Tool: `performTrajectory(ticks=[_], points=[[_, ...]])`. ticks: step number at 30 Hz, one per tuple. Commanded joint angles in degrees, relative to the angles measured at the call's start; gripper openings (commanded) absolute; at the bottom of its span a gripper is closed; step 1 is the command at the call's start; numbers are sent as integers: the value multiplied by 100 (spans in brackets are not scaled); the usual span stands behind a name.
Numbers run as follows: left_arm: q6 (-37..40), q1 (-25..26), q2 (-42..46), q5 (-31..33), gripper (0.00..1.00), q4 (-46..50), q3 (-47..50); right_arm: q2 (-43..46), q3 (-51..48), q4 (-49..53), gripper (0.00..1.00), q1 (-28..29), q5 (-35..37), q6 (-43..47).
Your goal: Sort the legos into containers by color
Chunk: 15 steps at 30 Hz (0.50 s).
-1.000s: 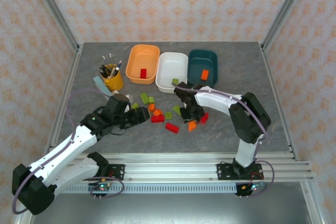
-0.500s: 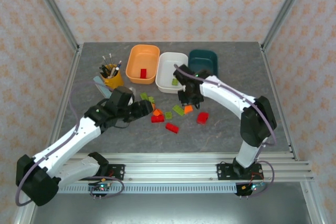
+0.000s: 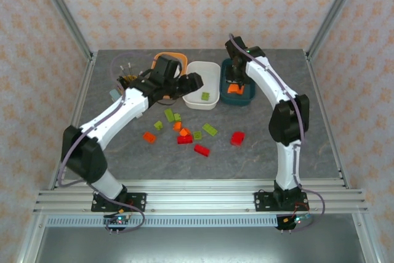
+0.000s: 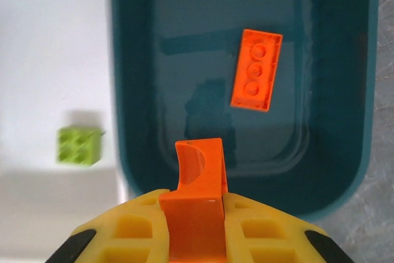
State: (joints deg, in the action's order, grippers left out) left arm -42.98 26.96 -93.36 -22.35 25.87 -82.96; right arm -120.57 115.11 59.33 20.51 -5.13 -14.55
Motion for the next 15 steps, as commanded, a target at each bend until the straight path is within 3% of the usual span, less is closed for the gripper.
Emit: performTrajectory(ticks=[1,7,15], points=[[198,-99,-481,-162,75,-73,-630,-624,476,155,15,-205,-21,-105],[229,-103,-1394,-322,74,110,-1640,-1543,1447,281,15,-388,-258,-101],[303,-103,-1911,-332,74,221,-1957,-2260,2116,492,20,-499,-506,-254]])
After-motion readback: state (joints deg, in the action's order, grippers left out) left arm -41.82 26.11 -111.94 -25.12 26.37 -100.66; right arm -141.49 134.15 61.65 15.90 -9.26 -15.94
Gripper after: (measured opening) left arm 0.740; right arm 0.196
